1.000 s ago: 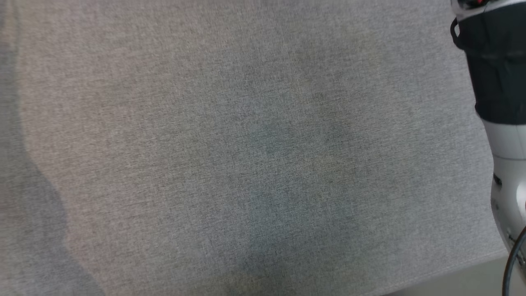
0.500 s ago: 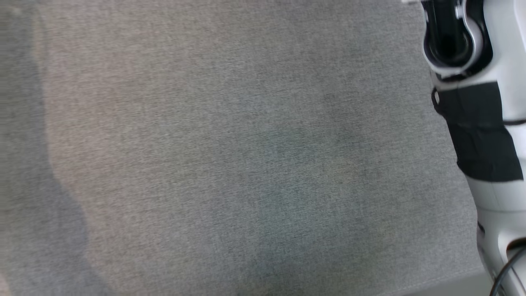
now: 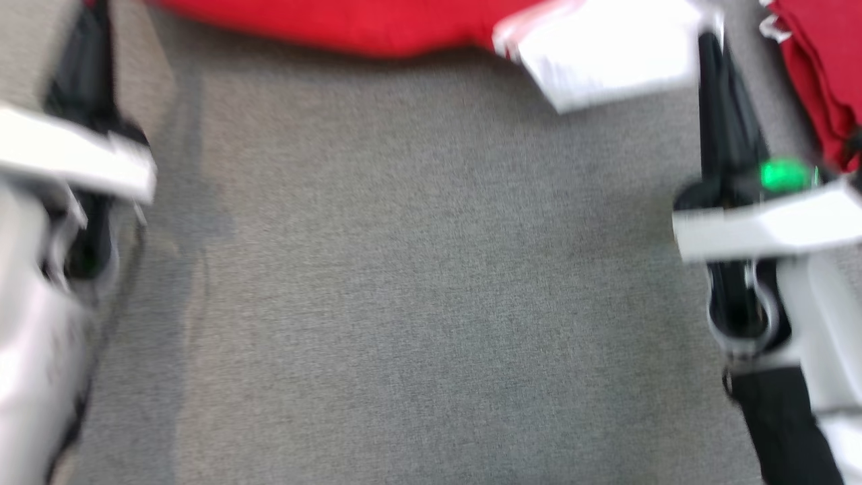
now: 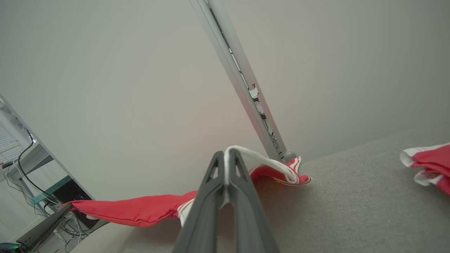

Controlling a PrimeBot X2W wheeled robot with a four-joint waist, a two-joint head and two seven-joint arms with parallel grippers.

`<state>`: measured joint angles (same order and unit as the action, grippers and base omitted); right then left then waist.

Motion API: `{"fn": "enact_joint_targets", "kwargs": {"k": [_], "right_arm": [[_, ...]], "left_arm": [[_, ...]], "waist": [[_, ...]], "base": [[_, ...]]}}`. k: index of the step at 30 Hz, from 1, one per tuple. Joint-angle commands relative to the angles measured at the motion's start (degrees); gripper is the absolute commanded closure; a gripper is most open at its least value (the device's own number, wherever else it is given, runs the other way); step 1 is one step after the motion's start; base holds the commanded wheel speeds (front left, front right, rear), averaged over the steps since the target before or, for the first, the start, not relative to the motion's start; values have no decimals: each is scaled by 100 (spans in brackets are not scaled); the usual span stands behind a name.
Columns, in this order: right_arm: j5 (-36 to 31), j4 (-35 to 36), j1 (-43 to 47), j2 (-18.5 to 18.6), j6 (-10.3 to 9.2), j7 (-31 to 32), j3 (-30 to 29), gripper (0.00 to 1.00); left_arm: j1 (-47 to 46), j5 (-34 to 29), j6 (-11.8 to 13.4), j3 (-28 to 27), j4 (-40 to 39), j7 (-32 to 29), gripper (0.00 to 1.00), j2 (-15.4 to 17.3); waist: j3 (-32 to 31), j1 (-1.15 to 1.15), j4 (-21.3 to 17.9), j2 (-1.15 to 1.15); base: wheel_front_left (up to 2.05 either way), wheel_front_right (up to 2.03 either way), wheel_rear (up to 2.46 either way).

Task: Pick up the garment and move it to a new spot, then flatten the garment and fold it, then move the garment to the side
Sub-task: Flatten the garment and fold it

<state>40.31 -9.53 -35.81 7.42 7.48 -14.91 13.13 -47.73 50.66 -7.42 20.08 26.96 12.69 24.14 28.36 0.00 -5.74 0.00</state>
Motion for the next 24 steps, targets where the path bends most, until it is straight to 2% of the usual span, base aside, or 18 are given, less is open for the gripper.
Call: {"fn": "enact_joint_targets", "kwargs": {"k": [1,4,11,14,18,24], "right_arm": [[40,110,305,57,3,-40,-96,100],[47,374,1194,44,3,-40,-292,100],[129,886,2834,-92,3,-40,-507,100],[167,996,3276,-149,3,-40,-546,100],[212,1089,3725,-191,3,8,-555,100],[213,1298,4292,-230,3,157,-595,100]], "left_arm": [[360,66,-6,36,-164,32,100,34],[1275,196,47,62,-680,62,100,70],[3074,366,474,-18,-1572,170,100,-25],[3710,191,643,-46,-1782,216,100,4],[4447,57,836,-203,-2049,246,100,-168],[5269,-79,903,-448,-2427,251,100,-491]], "waist": [[-376,0,173,0],[-674,0,236,0],[-1246,0,210,0],[-1478,0,136,0],[-1754,0,82,0],[-2148,0,91,0]], "base": [[0,0,0],[0,0,0],[0,0,0],[0,0,0],[0,0,0],[0,0,0]]}}
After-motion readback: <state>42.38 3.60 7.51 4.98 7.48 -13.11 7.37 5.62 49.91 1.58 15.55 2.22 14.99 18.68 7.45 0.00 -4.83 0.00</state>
